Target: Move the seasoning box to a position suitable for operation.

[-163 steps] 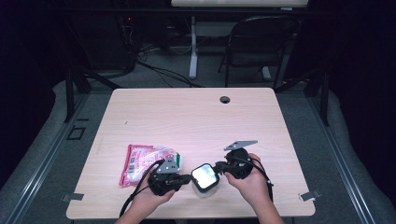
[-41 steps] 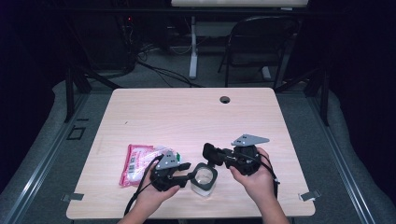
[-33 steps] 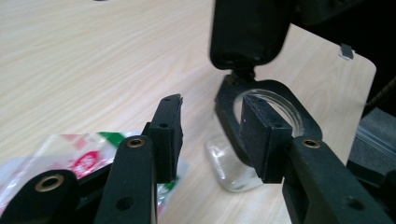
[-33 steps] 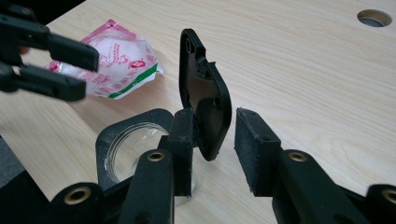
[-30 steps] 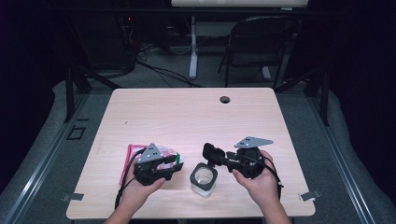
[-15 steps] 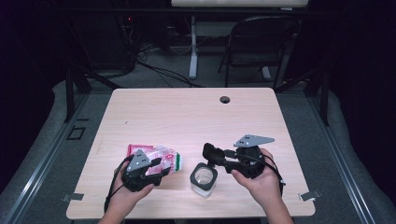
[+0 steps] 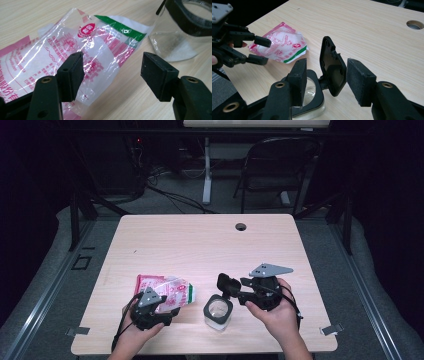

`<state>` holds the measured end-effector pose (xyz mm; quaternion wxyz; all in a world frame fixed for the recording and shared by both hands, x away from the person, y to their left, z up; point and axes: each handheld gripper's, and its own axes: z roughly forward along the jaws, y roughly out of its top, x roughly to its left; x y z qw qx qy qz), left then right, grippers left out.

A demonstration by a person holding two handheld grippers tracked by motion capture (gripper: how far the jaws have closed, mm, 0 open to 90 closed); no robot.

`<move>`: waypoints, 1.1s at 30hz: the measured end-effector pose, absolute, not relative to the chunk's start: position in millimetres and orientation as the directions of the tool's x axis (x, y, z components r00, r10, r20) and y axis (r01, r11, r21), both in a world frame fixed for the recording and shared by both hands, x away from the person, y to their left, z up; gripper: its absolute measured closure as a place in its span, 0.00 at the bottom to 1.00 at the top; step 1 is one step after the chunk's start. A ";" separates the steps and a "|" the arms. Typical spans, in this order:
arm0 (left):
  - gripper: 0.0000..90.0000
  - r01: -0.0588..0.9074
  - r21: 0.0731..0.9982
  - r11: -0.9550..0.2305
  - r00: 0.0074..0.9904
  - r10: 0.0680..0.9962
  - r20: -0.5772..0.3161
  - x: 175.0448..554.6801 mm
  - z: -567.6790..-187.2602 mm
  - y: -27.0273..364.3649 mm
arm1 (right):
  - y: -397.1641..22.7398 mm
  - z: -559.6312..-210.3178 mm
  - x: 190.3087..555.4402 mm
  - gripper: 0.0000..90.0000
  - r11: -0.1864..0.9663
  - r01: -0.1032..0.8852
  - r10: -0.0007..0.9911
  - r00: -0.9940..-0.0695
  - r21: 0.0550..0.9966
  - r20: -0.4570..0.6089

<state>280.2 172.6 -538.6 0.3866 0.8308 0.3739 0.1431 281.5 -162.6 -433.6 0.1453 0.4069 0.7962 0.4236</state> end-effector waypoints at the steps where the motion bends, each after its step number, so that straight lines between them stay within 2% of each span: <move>1: 0.37 0.512 0.744 -0.430 0.681 0.731 -0.046 280.1 -540.5 170.8 | -162.6 -433.7 281.5 0.57 0.310 0.525 0.771 -0.627 0.793 0.115; 9: 0.33 0.485 0.701 -0.522 0.665 0.741 0.091 279.6 -558.4 160.0 | -160.1 -435.7 281.3 0.56 0.311 0.527 0.770 -0.627 0.791 0.115; 17: 0.34 0.475 0.704 -0.528 0.640 0.757 0.136 284.2 -565.4 158.6 | -159.4 -435.7 280.1 0.56 0.314 0.525 0.772 -0.626 0.791 0.110; 23: 0.38 0.466 0.698 -0.543 0.607 0.771 0.194 288.2 -569.8 157.3 | -160.7 -436.1 279.1 0.56 0.303 0.522 0.779 -0.618 0.798 0.109; 27: 0.47 0.463 0.703 -0.540 0.594 0.778 0.206 290.7 -570.9 160.5 | -162.1 -435.8 278.0 0.56 0.299 0.518 0.780 -0.616 0.802 0.107; 33: 0.58 0.472 0.719 -0.510 0.584 0.792 0.179 294.2 -570.7 165.2 | -163.8 -436.0 277.2 0.56 0.298 0.519 0.781 -0.615 0.801 0.108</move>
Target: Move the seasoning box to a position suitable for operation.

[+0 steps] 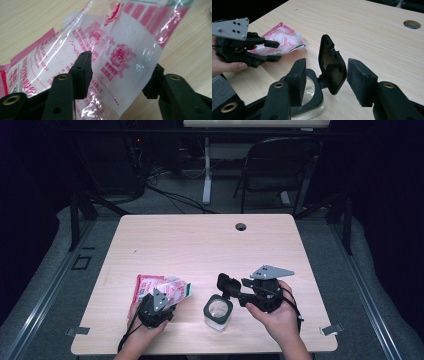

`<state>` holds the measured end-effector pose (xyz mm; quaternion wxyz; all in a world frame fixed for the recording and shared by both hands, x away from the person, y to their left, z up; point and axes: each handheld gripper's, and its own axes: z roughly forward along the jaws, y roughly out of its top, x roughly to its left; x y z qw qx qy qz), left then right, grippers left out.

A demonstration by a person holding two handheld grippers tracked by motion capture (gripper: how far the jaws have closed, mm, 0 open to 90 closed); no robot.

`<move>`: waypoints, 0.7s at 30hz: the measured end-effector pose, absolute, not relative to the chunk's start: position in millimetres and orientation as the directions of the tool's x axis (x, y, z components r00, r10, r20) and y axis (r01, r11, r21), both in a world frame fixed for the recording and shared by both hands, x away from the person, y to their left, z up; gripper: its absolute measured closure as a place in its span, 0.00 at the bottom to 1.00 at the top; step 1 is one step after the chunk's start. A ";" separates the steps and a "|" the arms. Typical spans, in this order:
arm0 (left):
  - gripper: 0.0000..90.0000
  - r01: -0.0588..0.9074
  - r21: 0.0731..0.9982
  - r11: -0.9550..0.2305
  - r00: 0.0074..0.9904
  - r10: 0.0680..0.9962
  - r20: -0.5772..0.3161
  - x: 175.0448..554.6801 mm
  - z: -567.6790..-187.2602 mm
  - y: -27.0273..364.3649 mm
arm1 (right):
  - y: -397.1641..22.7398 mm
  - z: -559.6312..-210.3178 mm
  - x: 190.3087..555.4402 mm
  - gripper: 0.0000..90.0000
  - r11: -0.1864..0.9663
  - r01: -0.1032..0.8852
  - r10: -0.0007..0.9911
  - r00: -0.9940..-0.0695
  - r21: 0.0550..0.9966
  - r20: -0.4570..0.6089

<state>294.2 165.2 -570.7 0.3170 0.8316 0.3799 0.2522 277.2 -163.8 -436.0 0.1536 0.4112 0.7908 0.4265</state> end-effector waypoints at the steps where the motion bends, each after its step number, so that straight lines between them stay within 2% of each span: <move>1: 0.60 0.475 0.718 -0.508 0.584 0.793 0.174 295.0 -571.0 165.9 | -164.0 -435.8 276.9 0.56 0.301 0.519 0.782 -0.614 0.800 0.104; 11: 0.79 0.523 0.734 -0.433 0.573 0.816 0.072 304.3 -572.7 178.0 | -168.1 -436.2 274.8 0.56 0.295 0.522 0.790 -0.605 0.800 0.104; 16: 0.82 0.544 0.736 -0.402 0.570 0.821 0.027 308.4 -573.1 182.2 | -169.5 -436.8 274.2 0.56 0.283 0.524 0.793 -0.599 0.803 0.112; 21: 0.83 0.552 0.733 -0.398 0.566 0.824 0.021 310.2 -572.6 182.6 | -170.2 -437.4 273.4 0.55 0.282 0.526 0.796 -0.596 0.802 0.111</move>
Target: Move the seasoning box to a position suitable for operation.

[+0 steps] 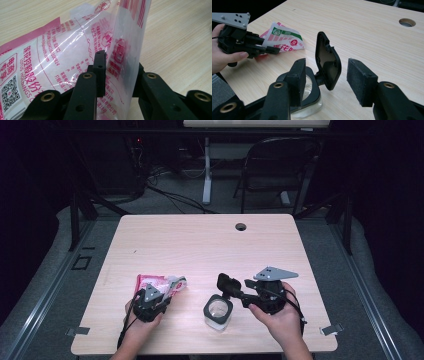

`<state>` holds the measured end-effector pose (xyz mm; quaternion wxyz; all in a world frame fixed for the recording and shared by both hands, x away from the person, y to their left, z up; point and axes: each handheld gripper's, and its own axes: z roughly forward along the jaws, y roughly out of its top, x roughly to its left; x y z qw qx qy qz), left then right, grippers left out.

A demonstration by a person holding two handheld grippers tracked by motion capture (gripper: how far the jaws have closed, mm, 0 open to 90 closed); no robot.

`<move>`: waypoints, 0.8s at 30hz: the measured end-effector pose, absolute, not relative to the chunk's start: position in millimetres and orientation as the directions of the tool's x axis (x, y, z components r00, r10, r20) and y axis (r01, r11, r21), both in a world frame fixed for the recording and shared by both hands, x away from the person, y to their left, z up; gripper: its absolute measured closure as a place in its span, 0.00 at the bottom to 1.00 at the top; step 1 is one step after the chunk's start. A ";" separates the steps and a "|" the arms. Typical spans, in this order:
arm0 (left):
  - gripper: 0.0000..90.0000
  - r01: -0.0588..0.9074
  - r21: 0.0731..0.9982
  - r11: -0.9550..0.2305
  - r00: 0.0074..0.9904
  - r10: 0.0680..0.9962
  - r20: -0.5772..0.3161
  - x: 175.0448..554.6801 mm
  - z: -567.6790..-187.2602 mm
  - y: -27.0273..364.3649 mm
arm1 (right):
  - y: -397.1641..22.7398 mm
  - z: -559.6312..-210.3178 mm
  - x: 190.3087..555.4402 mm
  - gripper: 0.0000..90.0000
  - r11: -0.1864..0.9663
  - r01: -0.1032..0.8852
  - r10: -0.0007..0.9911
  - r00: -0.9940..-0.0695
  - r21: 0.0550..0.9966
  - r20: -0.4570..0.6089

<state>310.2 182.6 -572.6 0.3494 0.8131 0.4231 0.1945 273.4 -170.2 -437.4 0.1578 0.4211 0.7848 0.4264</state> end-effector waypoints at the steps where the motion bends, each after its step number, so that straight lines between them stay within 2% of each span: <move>1: 0.83 0.553 0.734 -0.394 0.562 0.827 0.021 310.4 -572.4 182.1 | -170.4 -437.5 273.5 0.55 0.285 0.527 0.795 -0.596 0.801 0.109; 11: 0.81 0.546 0.740 -0.393 0.556 0.830 0.031 313.8 -571.2 180.0 | -170.9 -439.4 272.7 0.55 0.277 0.534 0.800 -0.588 0.799 0.116; 19: 0.80 0.565 0.746 -0.352 0.553 0.833 -0.026 320.1 -574.7 184.7 | -173.0 -440.9 272.3 0.55 0.275 0.541 0.803 -0.584 0.795 0.120; 24: 0.86 0.572 0.739 -0.355 0.554 0.832 -0.029 321.9 -574.5 186.5 | -174.5 -441.1 271.6 0.55 0.272 0.543 0.806 -0.580 0.795 0.120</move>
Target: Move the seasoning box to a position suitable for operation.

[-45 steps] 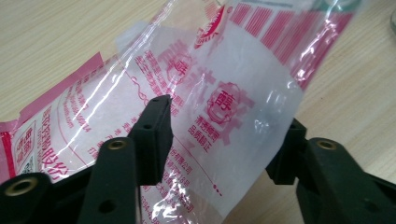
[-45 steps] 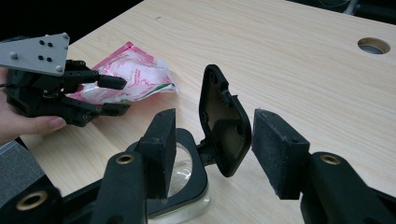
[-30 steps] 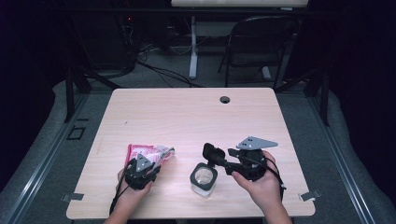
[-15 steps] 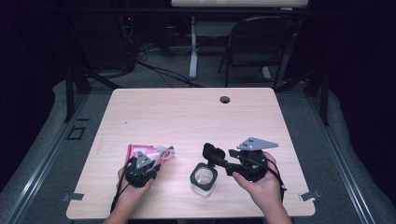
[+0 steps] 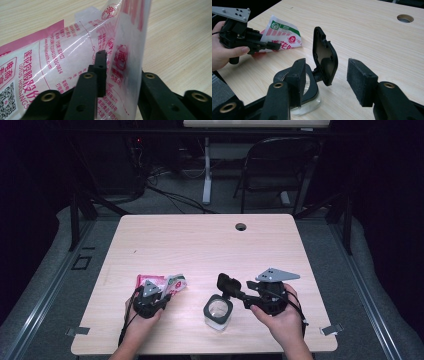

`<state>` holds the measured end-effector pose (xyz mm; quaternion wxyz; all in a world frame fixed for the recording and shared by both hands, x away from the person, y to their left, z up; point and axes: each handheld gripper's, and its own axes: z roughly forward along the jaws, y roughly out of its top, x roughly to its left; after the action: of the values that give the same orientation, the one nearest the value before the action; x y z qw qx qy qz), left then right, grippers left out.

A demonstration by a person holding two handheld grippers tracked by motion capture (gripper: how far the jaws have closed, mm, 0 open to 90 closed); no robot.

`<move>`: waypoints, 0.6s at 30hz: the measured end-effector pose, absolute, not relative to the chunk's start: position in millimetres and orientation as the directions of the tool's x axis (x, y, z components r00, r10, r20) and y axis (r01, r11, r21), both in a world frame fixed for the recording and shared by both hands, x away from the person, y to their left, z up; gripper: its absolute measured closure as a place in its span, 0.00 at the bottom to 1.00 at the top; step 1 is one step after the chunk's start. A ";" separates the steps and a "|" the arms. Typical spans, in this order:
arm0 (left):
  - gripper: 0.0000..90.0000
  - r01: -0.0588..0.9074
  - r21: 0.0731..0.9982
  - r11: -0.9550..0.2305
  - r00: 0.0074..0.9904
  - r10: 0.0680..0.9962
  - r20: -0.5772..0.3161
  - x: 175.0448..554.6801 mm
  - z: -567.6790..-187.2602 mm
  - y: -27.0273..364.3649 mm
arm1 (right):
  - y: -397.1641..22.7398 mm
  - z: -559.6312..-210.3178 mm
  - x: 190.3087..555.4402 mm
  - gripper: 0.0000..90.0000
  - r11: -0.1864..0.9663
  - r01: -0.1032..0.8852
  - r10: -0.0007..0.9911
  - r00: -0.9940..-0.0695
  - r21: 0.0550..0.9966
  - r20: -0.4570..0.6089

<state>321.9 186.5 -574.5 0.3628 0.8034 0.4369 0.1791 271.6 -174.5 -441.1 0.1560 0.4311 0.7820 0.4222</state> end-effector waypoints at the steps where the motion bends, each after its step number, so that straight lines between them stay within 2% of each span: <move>1: 0.88 0.570 0.739 -0.358 0.556 0.831 -0.027 322.2 -574.4 186.7 | -174.7 -441.3 271.6 0.55 0.272 0.543 0.805 -0.580 0.795 0.121; 4: 0.95 0.568 0.739 -0.362 0.555 0.831 -0.019 322.7 -574.3 187.3 | -175.6 -441.2 271.5 0.55 0.278 0.543 0.804 -0.583 0.792 0.117; 9: 0.99 0.557 0.737 -0.382 0.565 0.825 0.001 322.7 -573.9 187.2 | -175.8 -442.5 271.6 0.55 0.270 0.547 0.808 -0.576 0.792 0.123; 18: 1.00 0.551 0.737 -0.391 0.576 0.817 0.003 323.0 -570.1 187.7 | -176.0 -442.9 271.8 0.55 0.272 0.548 0.808 -0.577 0.791 0.121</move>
<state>323.0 187.7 -570.1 0.3571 0.8127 0.4209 0.1865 271.8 -176.0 -442.9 0.1548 0.4331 0.7825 0.4197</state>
